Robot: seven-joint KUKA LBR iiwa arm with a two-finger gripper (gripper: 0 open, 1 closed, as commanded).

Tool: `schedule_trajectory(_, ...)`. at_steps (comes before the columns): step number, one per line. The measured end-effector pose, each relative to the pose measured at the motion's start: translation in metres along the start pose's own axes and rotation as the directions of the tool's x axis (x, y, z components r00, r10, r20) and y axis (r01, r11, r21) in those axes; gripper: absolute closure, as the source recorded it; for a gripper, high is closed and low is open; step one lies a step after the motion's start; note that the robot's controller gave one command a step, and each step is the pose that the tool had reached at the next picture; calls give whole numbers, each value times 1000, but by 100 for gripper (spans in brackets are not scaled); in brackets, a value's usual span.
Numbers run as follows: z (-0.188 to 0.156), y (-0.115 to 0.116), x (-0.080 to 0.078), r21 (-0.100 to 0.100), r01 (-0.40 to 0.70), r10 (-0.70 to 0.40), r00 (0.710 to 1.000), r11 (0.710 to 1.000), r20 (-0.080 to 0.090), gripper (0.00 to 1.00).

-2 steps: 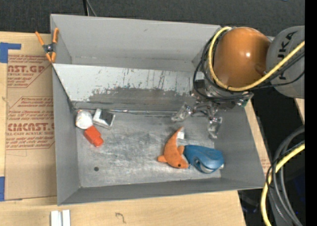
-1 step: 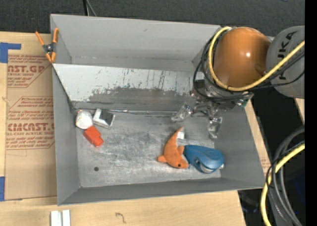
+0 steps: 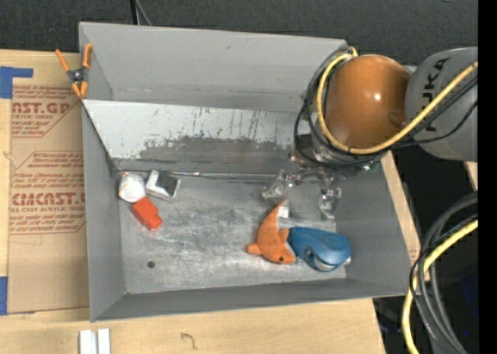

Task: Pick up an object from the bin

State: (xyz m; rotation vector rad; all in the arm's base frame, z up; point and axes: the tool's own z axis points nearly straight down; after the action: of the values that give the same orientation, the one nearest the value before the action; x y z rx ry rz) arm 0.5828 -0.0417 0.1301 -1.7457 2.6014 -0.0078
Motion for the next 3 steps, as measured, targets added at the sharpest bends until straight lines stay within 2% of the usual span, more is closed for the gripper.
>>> schedule_trajectory(1, 58, 26, 20, -3, 331, -331, 944, 944, 7, 100)
schedule_trajectory(2, 58, 26, 20, -3, 331, -331, 944, 944, 7, 100)
schedule_trajectory(3, 45, 44, 11, -5, 496, -496, 869, 869, 7, 100)
